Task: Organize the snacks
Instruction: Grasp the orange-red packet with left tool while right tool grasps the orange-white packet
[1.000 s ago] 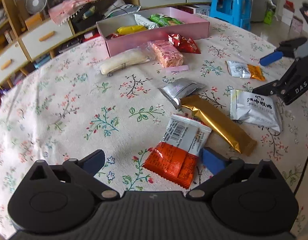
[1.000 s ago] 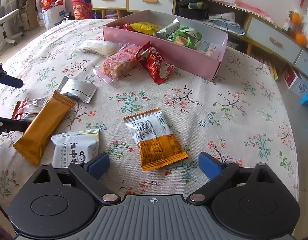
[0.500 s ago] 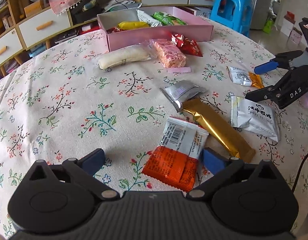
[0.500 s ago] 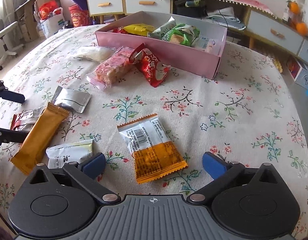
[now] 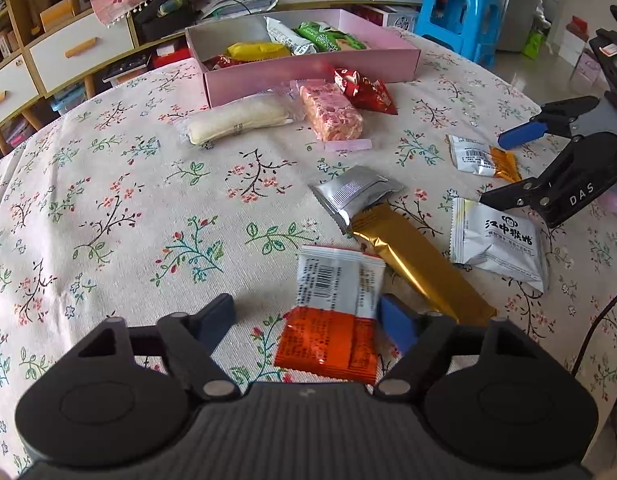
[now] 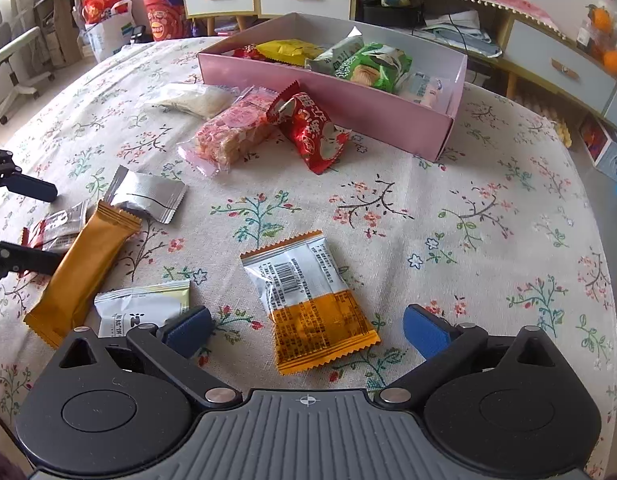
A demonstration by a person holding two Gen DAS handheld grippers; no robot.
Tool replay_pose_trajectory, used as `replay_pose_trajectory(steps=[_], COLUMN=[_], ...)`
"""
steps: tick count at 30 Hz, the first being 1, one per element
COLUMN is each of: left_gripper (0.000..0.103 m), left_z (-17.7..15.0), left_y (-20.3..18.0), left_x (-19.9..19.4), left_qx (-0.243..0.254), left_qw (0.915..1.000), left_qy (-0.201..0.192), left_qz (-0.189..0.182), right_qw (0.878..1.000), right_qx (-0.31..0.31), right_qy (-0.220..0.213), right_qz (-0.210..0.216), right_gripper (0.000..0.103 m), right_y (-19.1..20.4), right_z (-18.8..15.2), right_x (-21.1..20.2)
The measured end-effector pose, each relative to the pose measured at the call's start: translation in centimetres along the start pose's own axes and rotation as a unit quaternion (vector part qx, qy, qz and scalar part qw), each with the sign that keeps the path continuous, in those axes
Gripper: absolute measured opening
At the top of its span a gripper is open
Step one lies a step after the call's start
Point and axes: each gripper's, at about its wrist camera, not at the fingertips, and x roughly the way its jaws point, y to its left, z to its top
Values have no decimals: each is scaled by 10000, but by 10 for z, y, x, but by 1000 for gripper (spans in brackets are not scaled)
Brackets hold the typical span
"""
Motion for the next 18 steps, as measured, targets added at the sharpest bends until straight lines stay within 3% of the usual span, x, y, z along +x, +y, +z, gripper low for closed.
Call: replay_pose_trajectory(steps=[6,8,13,18], left_gripper=[46,41,40,39], left_z=[3,4,5,7], left_y=[5,7,13,15], left_x=[-3,-4,-4,-4], left_qx=[-165,-270,-537,-758], left_qw=[9998,9995,9984,9969], left_qy=[-29,-28,-2,27], left_qz=[95,135,176,186], right_qw=[9999,9998,9995,9994], right_qx=[-99,-96,-138,-195], right_qy=[-23,-38,-93,-100], right_qz=[97,159,258,274], right_gripper=[89,79,50,48], right_y=[7,8,13,17], right_z=[4,4,7,8], right_x=[-3,-4,-8,-9])
